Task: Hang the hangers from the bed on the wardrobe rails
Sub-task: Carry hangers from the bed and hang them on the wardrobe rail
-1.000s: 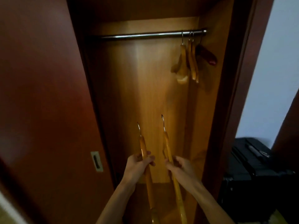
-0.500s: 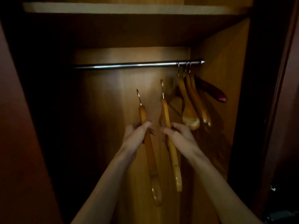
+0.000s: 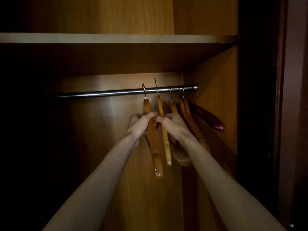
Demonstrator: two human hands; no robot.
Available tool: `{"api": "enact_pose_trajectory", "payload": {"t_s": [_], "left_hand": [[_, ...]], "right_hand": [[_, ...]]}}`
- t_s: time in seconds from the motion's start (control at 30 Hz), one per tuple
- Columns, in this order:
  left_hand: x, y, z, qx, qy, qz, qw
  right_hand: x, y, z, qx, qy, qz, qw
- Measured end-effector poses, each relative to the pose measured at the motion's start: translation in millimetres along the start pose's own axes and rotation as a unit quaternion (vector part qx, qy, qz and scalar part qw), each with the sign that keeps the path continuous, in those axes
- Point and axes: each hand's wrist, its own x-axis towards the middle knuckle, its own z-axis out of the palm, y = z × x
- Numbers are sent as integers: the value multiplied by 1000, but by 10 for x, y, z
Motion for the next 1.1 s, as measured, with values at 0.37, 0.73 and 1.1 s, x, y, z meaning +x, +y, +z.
{"api": "enact_pose_trajectory", "payload": {"t_s": [0.37, 0.73, 1.1], "left_hand": [[484, -82, 182, 1, -14, 5, 1000], [746, -261, 426, 9, -35, -41, 998], [823, -219, 792, -12, -46, -54, 997]], "right_hand": [[413, 94, -98, -36, -16, 13, 999], [552, 275, -245, -189, 6, 38, 981], [386, 444, -388, -287, 72, 19, 955]]}}
